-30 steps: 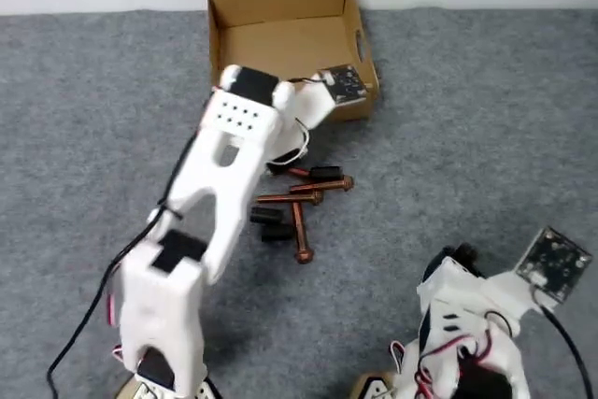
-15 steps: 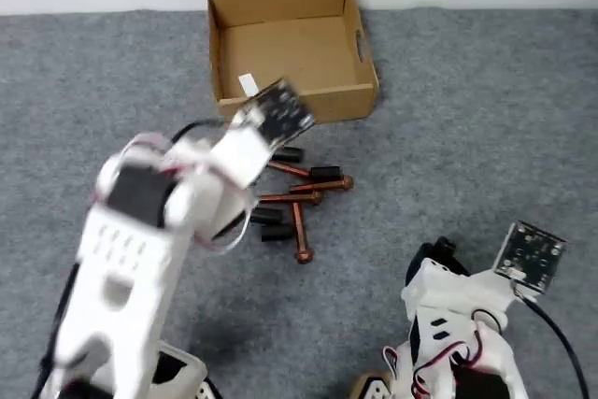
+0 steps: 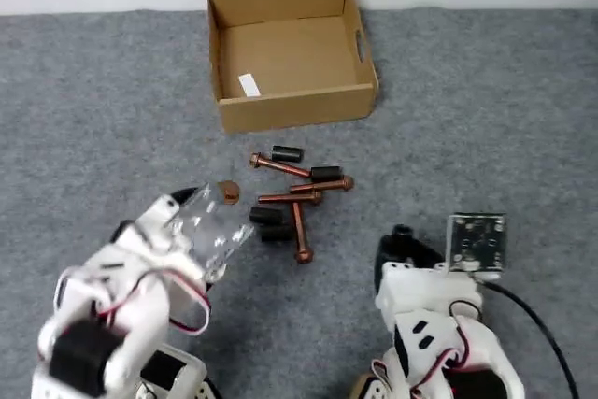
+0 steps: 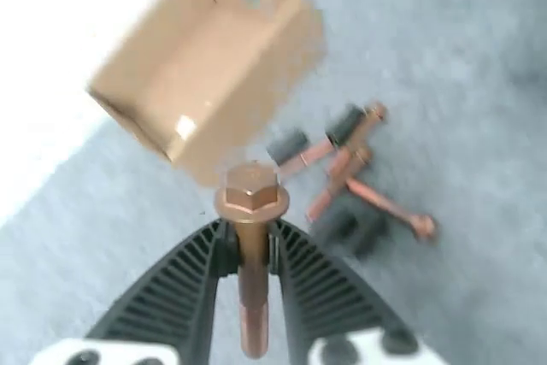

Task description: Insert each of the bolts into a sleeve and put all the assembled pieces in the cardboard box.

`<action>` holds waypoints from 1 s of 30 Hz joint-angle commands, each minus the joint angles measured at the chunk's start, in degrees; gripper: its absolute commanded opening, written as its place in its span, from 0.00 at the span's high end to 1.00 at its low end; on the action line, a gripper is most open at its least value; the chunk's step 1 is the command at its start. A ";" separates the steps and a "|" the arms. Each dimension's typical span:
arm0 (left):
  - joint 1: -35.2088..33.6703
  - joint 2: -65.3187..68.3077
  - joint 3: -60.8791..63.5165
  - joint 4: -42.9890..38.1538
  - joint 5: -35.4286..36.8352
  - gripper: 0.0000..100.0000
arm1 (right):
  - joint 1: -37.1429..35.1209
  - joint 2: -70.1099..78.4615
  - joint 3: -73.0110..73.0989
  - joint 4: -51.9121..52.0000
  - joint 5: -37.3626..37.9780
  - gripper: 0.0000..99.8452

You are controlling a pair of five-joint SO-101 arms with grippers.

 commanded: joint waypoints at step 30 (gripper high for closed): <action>11.78 -23.82 16.75 -25.14 50.90 0.99 | -29.49 0.40 7.47 -14.90 10.99 0.99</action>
